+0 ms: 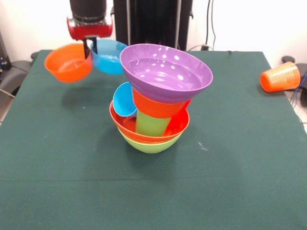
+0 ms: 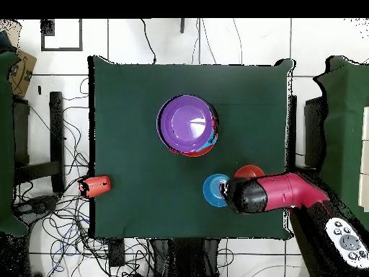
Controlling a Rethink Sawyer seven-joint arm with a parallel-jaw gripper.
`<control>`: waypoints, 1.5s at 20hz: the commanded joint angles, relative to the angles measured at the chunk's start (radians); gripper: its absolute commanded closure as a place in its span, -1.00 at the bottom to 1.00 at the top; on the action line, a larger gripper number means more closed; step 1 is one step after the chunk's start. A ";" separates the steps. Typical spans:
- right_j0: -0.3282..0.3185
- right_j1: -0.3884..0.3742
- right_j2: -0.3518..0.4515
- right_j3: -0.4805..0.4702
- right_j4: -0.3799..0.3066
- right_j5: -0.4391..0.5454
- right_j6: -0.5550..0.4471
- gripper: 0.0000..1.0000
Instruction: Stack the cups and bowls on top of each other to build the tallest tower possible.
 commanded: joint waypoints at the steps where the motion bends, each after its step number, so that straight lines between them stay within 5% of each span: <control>1: 0.003 0.151 0.007 -0.080 -0.085 0.053 -0.204 1.00; 6: -0.045 0.161 0.037 -0.077 -0.087 0.033 -0.257 1.00; 14: -0.038 0.167 0.048 -0.082 -0.094 0.057 -0.268 1.00; 15: -0.039 0.167 0.050 -0.084 -0.094 0.062 -0.273 -1.00; 30: -0.025 0.148 0.054 -0.068 -0.095 0.053 -0.259 -1.00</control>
